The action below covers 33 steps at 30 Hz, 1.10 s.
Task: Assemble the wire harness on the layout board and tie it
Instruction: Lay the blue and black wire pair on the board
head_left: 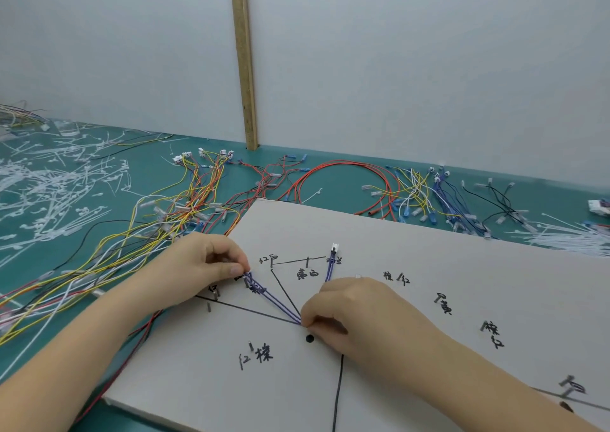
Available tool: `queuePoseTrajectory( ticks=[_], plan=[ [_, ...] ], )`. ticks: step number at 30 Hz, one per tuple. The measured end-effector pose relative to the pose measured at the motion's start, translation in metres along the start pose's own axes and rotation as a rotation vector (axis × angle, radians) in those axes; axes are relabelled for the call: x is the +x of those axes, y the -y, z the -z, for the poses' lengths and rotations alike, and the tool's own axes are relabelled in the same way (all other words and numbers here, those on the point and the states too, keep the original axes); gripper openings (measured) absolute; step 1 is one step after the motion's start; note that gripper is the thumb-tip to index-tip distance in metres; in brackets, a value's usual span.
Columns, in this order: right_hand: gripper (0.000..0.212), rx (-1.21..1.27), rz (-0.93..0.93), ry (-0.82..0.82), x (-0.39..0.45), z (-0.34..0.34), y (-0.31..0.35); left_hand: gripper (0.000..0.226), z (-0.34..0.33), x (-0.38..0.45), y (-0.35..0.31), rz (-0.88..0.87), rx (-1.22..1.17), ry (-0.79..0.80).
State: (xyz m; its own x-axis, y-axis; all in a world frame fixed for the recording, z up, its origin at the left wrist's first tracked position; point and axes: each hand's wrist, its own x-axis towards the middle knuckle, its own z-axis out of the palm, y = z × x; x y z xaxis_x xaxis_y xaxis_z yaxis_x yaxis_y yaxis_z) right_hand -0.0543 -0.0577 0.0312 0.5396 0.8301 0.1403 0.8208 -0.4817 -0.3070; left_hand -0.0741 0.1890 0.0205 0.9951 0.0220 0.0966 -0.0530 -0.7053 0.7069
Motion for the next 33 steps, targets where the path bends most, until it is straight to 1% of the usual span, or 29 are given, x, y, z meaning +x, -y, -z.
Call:
queuePoseTrajectory(
  ticks=[3,6,9,12,17,22,26,28,31,33],
  plan=[
    [0.021,-0.015,-0.001,0.024,0.000,0.001,0.002,0.028,-0.002,0.001,-0.002,-0.018,0.104,0.001],
    [0.024,-0.053,0.007,0.065,0.001,0.002,0.005,0.026,-0.003,0.003,-0.006,-0.046,0.197,0.035],
    [0.024,-0.096,0.006,0.089,0.003,0.003,0.006,0.022,-0.001,0.006,-0.010,-0.027,0.256,0.020],
    [0.024,-0.181,0.009,0.106,0.004,0.000,0.009,0.027,0.001,0.009,-0.014,-0.015,0.280,0.011],
    [0.023,-0.253,0.043,0.100,0.003,-0.002,0.012,0.035,0.001,0.011,-0.019,-0.026,0.345,0.004],
    [0.028,-0.230,0.062,0.075,-0.002,0.000,0.012,0.028,-0.001,0.017,-0.025,0.017,0.453,0.064],
    [0.037,-0.218,0.058,0.057,-0.011,-0.001,0.015,0.033,-0.005,0.012,-0.025,-0.006,0.459,-0.007],
    [0.036,-0.217,0.053,0.045,-0.010,-0.002,0.014,0.034,-0.007,0.010,-0.027,0.022,0.457,0.017],
    [0.032,-0.225,0.058,0.047,-0.006,-0.004,0.012,0.028,-0.004,0.011,-0.031,0.076,0.461,0.105],
    [0.031,-0.233,0.066,0.063,-0.006,-0.006,0.009,0.018,-0.004,0.013,-0.038,0.068,0.478,0.088]
  ],
)
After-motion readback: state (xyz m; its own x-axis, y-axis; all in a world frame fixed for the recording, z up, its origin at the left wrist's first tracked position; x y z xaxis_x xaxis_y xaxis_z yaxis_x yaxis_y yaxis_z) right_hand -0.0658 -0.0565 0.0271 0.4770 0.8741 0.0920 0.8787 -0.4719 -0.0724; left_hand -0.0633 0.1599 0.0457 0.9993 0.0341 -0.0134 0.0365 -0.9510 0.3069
